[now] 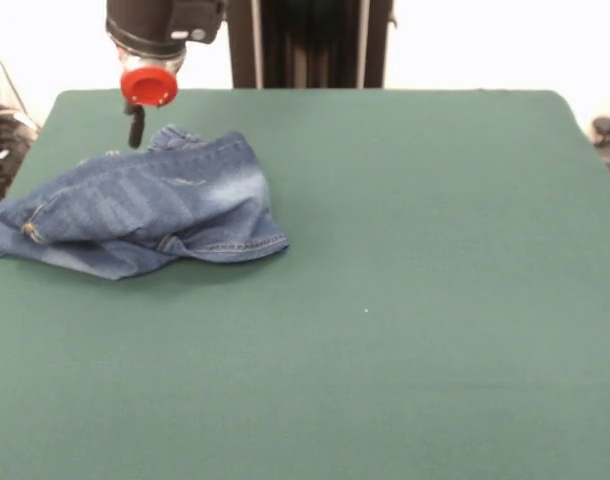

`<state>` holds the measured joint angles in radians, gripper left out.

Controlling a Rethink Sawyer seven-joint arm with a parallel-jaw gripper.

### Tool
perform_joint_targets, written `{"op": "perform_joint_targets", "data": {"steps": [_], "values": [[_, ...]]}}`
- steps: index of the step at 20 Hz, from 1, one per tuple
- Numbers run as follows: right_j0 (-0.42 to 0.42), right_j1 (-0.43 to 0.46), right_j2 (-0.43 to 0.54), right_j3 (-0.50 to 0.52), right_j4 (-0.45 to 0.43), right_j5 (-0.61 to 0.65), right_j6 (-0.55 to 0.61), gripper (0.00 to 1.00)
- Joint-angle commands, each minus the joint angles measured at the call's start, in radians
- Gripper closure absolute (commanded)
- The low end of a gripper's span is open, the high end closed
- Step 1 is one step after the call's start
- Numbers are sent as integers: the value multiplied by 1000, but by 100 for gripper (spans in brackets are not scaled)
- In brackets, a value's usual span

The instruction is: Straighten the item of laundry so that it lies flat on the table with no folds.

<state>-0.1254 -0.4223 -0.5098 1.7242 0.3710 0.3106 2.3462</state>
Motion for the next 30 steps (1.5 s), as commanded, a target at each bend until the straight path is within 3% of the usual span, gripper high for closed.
{"op": "perform_joint_targets", "data": {"steps": [1,9,20,30], "values": [[-192,-163,274,194,-4,-168,79,0],[-249,-183,322,226,-33,-158,99,0],[-282,-166,435,287,-12,-267,184,0],[-202,-175,436,248,84,-207,244,0]]}}
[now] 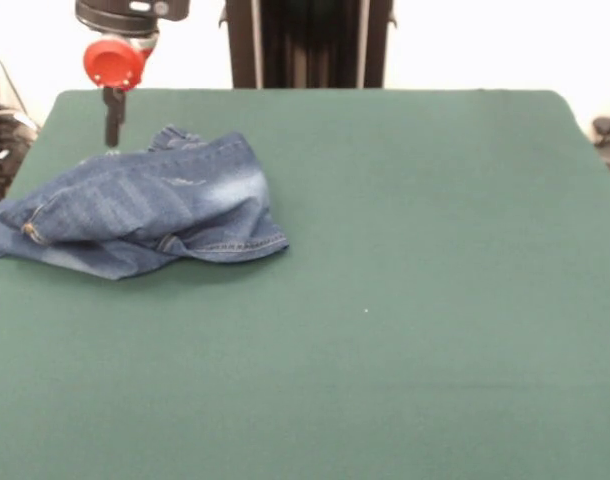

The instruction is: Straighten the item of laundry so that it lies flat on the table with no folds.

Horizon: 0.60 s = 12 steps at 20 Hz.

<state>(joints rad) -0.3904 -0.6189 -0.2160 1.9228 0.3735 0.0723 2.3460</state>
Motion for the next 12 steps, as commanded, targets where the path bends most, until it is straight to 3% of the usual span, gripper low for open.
{"op": "perform_joint_targets", "data": {"steps": [1,12], "values": [[75,21,136,44,92,41,248,0],[121,61,121,36,169,111,245,0]]}}
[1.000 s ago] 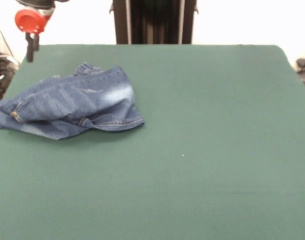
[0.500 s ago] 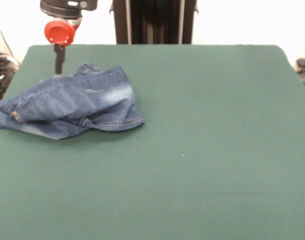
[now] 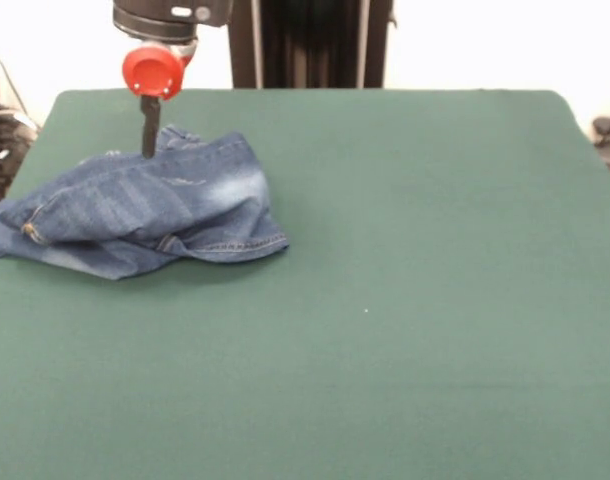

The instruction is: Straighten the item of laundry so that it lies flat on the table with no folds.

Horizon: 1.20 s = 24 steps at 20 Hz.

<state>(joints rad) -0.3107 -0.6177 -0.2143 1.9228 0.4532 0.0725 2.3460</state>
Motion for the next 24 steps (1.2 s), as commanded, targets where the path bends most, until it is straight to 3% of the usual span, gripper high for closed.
{"op": "perform_joint_targets", "data": {"steps": [1,4,9,16,24], "values": [[52,71,112,31,99,123,248,0],[83,97,98,19,128,165,263,0],[172,153,-6,-50,154,267,284,0],[212,183,-54,-60,170,316,297,0],[226,146,-194,-73,107,394,238,0]]}}
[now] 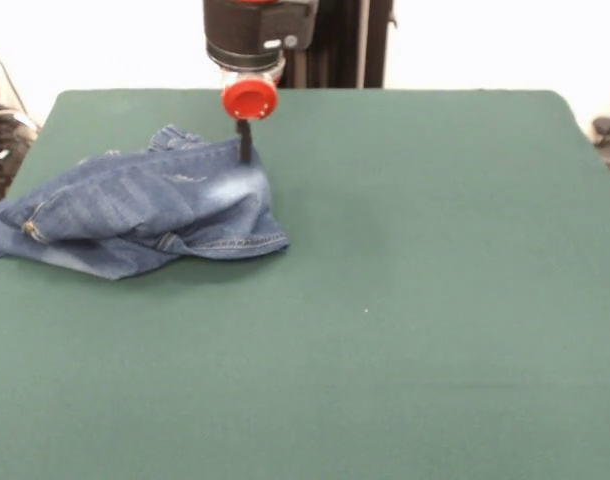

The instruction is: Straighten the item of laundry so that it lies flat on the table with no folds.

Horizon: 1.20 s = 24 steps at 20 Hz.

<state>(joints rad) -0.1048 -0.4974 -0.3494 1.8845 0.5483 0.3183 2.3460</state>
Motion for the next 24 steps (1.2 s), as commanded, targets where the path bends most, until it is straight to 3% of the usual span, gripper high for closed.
{"op": "perform_joint_targets", "data": {"steps": [1,7,10,17,24], "values": [[16,13,-74,-31,0,156,222,0],[-22,-76,-106,-4,-50,186,136,0],[-33,-83,-68,29,-41,153,138,0],[-133,-2,169,132,10,-159,173,0],[-172,13,236,139,-15,-259,207,0]]}}
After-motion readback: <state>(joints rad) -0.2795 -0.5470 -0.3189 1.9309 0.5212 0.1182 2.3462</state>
